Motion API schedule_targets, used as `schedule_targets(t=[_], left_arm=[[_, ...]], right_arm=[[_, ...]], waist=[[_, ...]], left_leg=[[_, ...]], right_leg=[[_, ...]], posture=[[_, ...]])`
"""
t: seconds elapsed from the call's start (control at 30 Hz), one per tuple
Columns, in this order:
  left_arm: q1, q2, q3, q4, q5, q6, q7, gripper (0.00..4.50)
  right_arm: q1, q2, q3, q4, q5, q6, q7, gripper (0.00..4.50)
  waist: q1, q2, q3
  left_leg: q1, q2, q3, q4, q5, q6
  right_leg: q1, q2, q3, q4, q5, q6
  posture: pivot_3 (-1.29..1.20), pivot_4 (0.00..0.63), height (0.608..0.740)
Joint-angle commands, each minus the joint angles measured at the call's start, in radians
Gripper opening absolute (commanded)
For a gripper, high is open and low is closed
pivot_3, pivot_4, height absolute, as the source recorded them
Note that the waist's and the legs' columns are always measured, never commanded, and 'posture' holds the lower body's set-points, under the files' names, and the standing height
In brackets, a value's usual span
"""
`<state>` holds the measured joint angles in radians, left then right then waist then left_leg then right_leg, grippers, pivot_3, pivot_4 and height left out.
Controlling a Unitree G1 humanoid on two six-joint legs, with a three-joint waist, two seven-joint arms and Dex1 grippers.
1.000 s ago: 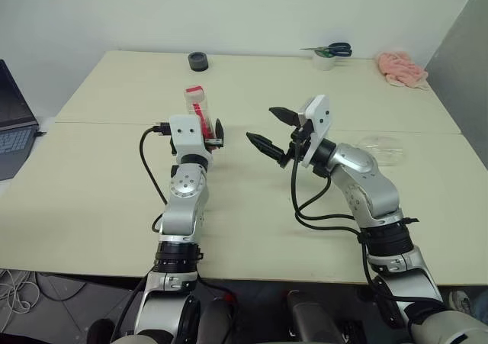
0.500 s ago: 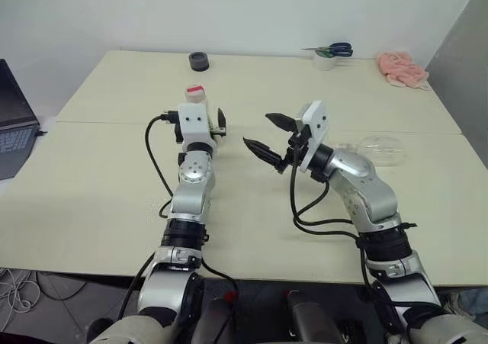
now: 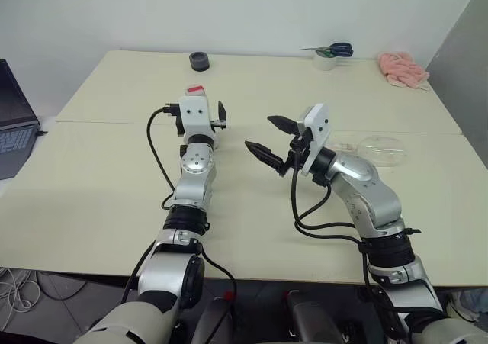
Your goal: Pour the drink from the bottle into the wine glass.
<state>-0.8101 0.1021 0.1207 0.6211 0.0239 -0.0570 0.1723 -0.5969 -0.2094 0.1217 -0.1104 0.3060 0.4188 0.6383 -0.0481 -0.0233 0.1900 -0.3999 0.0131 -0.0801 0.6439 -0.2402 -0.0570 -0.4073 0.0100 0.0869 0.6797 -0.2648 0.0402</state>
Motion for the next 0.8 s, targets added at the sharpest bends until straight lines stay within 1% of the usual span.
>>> schedule_targets(t=[0.03, 0.07, 0.17, 0.2, 0.23, 0.3, 0.33, 0.4, 0.47, 0.5, 0.57, 0.63, 0.8], left_arm=[[-0.032, 0.001, 0.003, 0.0, 0.003, -0.033, 0.017, 3.55], [-0.033, 0.001, 0.003, 0.003, 0.003, -0.036, 0.018, 3.28], [-0.033, 0.005, 0.0, 0.002, 0.006, -0.05, 0.021, 2.24], [-0.032, 0.008, 0.002, -0.003, 0.002, -0.051, 0.015, 1.98], [-0.028, 0.013, 0.012, -0.021, -0.014, -0.046, 0.002, 1.82], [-0.01, 0.038, 0.021, -0.073, -0.038, -0.035, -0.047, 1.78], [0.02, 0.058, 0.023, -0.148, -0.107, 0.015, -0.157, 1.78], [0.114, 0.134, -0.009, -0.342, -0.218, 0.135, -0.385, 1.78], [0.174, 0.179, -0.024, -0.463, -0.287, 0.233, -0.493, 1.78], [0.203, 0.205, -0.033, -0.512, -0.315, 0.267, -0.546, 1.78], [0.238, 0.235, -0.041, -0.578, -0.354, 0.316, -0.614, 1.78], [0.263, 0.255, -0.055, -0.61, -0.349, 0.333, -0.647, 1.78], [0.296, 0.254, -0.095, -0.676, -0.325, 0.315, -0.684, 1.78]], right_arm=[[-0.003, -0.002, -0.009, -0.047, 0.015, 0.001, -0.006, 4.5], [-0.003, -0.003, -0.01, -0.047, 0.015, 0.001, -0.006, 4.5], [-0.004, -0.005, -0.011, -0.051, 0.016, 0.001, -0.01, 4.5], [-0.004, -0.004, -0.014, -0.054, 0.019, 0.0, -0.011, 4.5], [-0.004, -0.006, -0.023, -0.064, 0.03, 0.001, -0.009, 4.5], [-0.006, -0.018, -0.051, -0.093, 0.061, 0.021, -0.006, 4.5], [-0.016, -0.041, -0.071, -0.11, 0.067, 0.065, -0.023, 4.5], [-0.061, -0.087, -0.088, -0.157, 0.074, 0.217, -0.072, 4.5], [-0.099, -0.115, -0.078, -0.195, 0.076, 0.336, -0.113, 4.5], [-0.119, -0.111, -0.08, -0.225, 0.124, 0.387, -0.107, 4.5], [-0.143, -0.103, -0.084, -0.27, 0.183, 0.45, -0.099, 4.5], [-0.169, -0.081, -0.087, -0.296, 0.203, 0.496, -0.13, 4.5], [-0.171, -0.002, -0.106, -0.314, 0.264, 0.581, -0.203, 4.5]], waist=[[0.0, 0.0, 0.0], [0.0, 0.0, 0.0], [0.0, 0.0, 0.0], [0.0, 0.0, 0.0], [0.0, 0.0, 0.0], [0.0, 0.0, 0.0], [-0.002, 0.0, 0.0], [-0.012, 0.0, 0.0], [-0.012, 0.0, 0.0], [-0.011, 0.0, 0.0], [-0.009, 0.0, 0.0], [-0.009, 0.0, 0.0], [-0.008, 0.0, 0.0]], left_leg=[[0.0, 0.0, 0.0, 0.0, 0.0, 0.0], [0.0, 0.0, 0.0, 0.0, 0.0, 0.0], [0.0, 0.0, 0.0, 0.0, 0.0, 0.0], [0.0, 0.0, 0.0, 0.0, 0.0, 0.0], [0.0, 0.0, 0.0, 0.0, 0.0, 0.0], [0.0, 0.0, 0.0, 0.0, 0.0, 0.0], [-0.001, 0.0, 0.0, 0.0, 0.0, 0.0], [-0.001, 0.0, 0.0, -0.001, 0.0, 0.0], [-0.001, 0.001, 0.001, -0.002, 0.0, -0.001], [-0.001, 0.001, 0.001, -0.002, 0.0, -0.001], [-0.001, 0.001, 0.0, -0.003, 0.0, -0.001], [-0.001, 0.001, -0.002, -0.003, 0.0, 0.0], [-0.001, 0.0, -0.001, 0.0, 0.0, 0.0]], right_leg=[[0.0, 0.0, 0.0, 0.0, 0.0, 0.0], [0.0, 0.0, 0.0, 0.0, 0.0, 0.0], [0.0, 0.0, 0.0, 0.0, 0.0, 0.0], [0.0, 0.0, 0.0, 0.0, 0.0, 0.0], [0.0, 0.0, 0.0, 0.0, 0.0, 0.0], [0.0, 0.0, 0.0, 0.0, 0.0, 0.0], [-0.001, 0.0, 0.0, 0.0, 0.0, 0.0], [-0.001, 0.0, 0.0, 0.0, 0.0, 0.0], [-0.002, -0.001, 0.001, 0.001, 0.0, 0.0], [-0.003, -0.001, 0.001, 0.001, 0.0, -0.001], [-0.003, 0.0, 0.0, 0.001, -0.001, -0.002], [-0.003, 0.0, -0.001, 0.001, -0.001, -0.002], [-0.001, -0.001, 0.0, 0.0, -0.001, -0.001]], posture=[[0.0, 0.15, 0.74], [0.0, 0.15, 0.74], [0.0, 0.15, 0.74], [0.0, 0.15, 0.74], [0.0, 0.15, 0.74], [0.0, 0.15, 0.74], [0.0, 0.15, 0.74], [0.0, 0.15, 0.74], [0.0, 0.15, 0.74], [0.0, 0.15, 0.74], [0.0, 0.15, 0.74], [0.0, 0.15, 0.74], [0.0, 0.15, 0.74]])
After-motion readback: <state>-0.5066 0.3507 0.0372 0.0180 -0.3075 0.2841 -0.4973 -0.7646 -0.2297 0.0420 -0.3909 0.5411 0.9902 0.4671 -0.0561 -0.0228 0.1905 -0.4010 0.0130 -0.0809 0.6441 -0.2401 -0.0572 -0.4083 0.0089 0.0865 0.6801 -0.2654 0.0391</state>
